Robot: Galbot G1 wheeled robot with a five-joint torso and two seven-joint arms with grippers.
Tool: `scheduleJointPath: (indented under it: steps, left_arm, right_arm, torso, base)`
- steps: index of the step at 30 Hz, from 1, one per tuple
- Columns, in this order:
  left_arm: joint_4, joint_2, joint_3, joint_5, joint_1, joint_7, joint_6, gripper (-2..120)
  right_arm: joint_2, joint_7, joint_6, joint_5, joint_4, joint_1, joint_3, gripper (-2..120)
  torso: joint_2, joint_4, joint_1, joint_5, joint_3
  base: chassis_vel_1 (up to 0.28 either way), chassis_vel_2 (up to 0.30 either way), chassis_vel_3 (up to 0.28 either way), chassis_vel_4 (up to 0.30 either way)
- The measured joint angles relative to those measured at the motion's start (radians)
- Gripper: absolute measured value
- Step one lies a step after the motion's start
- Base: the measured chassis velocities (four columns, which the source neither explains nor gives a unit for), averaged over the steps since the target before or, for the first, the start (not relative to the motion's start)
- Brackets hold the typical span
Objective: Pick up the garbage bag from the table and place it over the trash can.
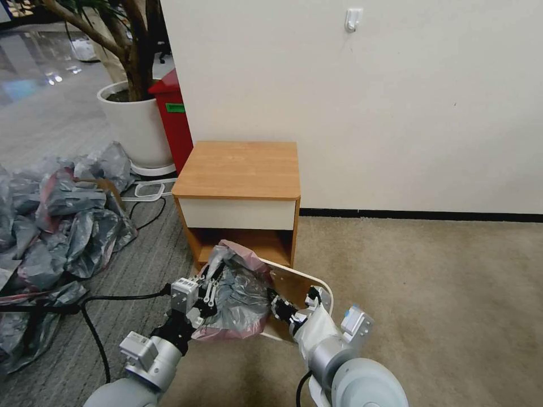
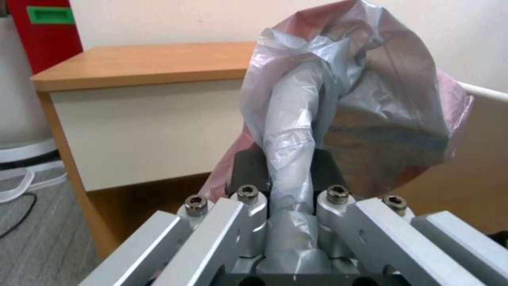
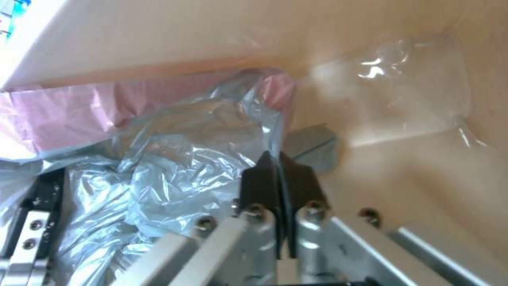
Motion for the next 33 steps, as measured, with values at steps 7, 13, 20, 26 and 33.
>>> scheduleJointPath:
  steps: [7, 13, 20, 26, 33]
  left_arm:
    - [0.011, -0.010, 0.005, -0.031, -0.005, -0.072, 0.050, 7]
    - [0.017, -0.020, 0.019, -0.113, -0.022, -0.178, 0.118, 7]
    - [0.028, -0.039, 0.041, -0.243, -0.046, -0.284, 0.193, 7]
    - [0.027, -0.040, 0.042, -0.292, -0.046, -0.296, 0.210, 7]
    - [0.017, -0.040, 0.041, -0.350, -0.049, -0.310, 0.223, 7]
  right_arm:
    - [-0.010, -0.021, -0.001, -0.001, 0.026, -0.010, 0.004, 0]
    - [-0.026, -0.047, -0.007, -0.004, 0.053, -0.027, 0.001, 0]
    - [-0.027, -0.127, -0.003, -0.082, 0.084, -0.050, -0.003, 0]
    - [-0.033, -0.186, 0.008, -0.128, 0.127, -0.058, 0.043, 0]
    - [-0.049, -0.223, 0.010, -0.143, 0.180, -0.059, 0.118, 0]
  torso:
    - [0.000, 0.0000, 0.000, -0.0001, 0.000]
    - [0.000, 0.0000, 0.000, 0.0000, 0.000]
    - [0.000, 0.0000, 0.000, 0.0000, 0.000]
    - [0.000, 0.0000, 0.000, 0.0000, 0.000]
    - [0.000, 0.0000, 0.000, 0.0000, 0.000]
  base:
    - [0.000, 0.000, 0.000, 0.000]
    - [0.000, 0.000, 0.000, 0.000]
    - [0.000, 0.000, 0.000, 0.000]
    - [0.000, 0.000, 0.000, 0.000]
    - [0.000, 0.000, 0.000, 0.000]
